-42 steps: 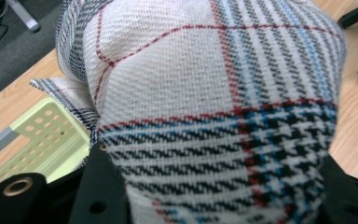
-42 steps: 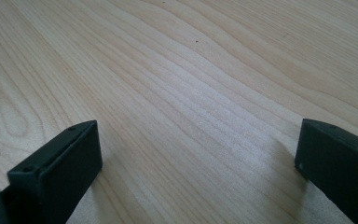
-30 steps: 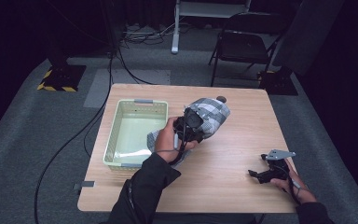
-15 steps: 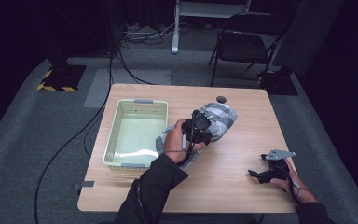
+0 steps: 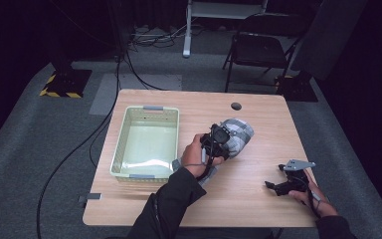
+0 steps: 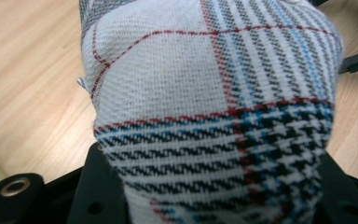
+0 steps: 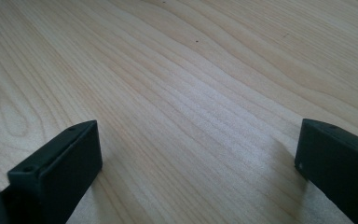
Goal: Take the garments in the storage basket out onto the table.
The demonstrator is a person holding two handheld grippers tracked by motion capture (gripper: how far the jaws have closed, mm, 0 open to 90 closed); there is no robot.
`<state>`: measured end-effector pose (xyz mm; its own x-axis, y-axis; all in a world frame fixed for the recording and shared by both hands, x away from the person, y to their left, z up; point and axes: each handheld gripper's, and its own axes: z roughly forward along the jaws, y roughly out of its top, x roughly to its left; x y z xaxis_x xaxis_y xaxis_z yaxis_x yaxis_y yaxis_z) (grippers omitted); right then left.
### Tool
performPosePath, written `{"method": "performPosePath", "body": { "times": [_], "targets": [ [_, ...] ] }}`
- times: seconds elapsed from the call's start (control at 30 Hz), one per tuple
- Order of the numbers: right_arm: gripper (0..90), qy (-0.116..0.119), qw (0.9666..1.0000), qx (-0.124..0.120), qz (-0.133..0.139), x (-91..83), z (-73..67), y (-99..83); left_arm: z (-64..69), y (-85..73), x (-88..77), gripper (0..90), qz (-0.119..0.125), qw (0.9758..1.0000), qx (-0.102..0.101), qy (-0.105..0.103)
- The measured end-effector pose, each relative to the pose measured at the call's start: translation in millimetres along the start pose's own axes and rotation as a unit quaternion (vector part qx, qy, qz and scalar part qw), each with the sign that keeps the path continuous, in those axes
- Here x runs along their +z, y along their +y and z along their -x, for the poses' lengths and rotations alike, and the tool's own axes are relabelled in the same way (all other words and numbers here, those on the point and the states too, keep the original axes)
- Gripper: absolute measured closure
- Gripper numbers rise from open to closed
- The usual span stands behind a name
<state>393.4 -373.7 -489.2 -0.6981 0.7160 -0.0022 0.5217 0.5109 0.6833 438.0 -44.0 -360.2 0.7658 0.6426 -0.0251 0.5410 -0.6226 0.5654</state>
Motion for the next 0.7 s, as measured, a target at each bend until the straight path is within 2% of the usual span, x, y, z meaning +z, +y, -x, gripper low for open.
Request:
{"method": "performPosePath", "body": {
  "times": [0.07,0.2,0.47,0.7],
  "targets": [
    [0.5,0.000,1.0000,0.000,0.000,0.0,0.0,0.0,-0.8,-0.5,3.9,52.0,0.000,1.0000,-0.005,-0.005],
    [0.5,0.000,1.0000,0.000,0.000,0.0,0.0,0.0,-0.5,-0.1,8.2,51.8,0.001,0.9999,-0.011,-0.003],
    [0.5,0.000,1.0000,0.000,0.000,0.0,0.0,0.0,-2.1,-2.4,21.9,51.4,-0.001,0.9994,-0.034,-0.005],
    [0.5,0.000,1.0000,0.000,0.000,0.0,0.0,0.0,-3.0,-6.8,34.2,51.2,-0.007,0.9990,-0.044,0.000]
  ]
}}
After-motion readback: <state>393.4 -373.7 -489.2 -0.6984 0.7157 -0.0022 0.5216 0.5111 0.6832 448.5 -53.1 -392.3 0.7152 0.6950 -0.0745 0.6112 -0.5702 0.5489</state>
